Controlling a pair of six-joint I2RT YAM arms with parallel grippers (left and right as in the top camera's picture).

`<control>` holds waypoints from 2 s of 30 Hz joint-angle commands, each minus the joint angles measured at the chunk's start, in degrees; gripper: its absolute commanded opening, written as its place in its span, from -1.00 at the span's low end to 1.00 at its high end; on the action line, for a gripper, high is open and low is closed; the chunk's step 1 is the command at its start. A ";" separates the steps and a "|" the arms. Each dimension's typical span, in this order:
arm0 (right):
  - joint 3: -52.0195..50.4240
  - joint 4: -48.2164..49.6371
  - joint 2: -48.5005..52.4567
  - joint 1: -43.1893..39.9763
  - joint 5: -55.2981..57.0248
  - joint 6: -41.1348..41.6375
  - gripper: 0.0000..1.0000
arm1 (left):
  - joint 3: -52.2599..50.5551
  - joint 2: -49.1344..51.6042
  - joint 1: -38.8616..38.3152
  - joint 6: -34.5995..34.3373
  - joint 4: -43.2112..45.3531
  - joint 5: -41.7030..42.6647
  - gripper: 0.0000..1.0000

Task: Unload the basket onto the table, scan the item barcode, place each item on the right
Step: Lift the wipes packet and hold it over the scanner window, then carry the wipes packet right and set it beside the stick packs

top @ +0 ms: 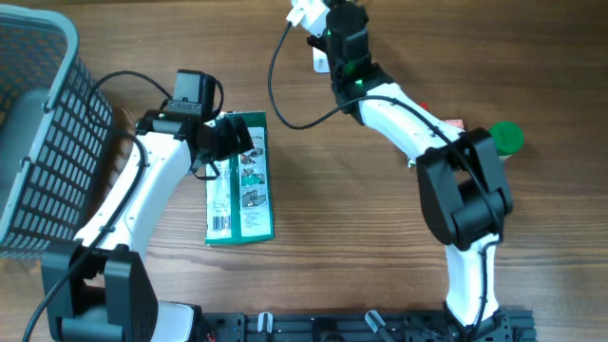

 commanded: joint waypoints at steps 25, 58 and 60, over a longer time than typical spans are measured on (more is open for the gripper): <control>0.79 2.86 7.98 0.90 5.62 0.17 -0.92 | -5.57 0.00 -0.52 0.72 4.79 -2.19 1.00; -10.80 -82.53 -22.71 -21.27 -20.11 43.74 -0.60 | -5.57 0.00 -0.52 0.72 4.79 -2.19 1.00; -11.80 -81.74 -22.64 -22.12 -18.14 44.22 -0.53 | -5.57 0.00 -0.52 0.72 4.81 -2.19 1.00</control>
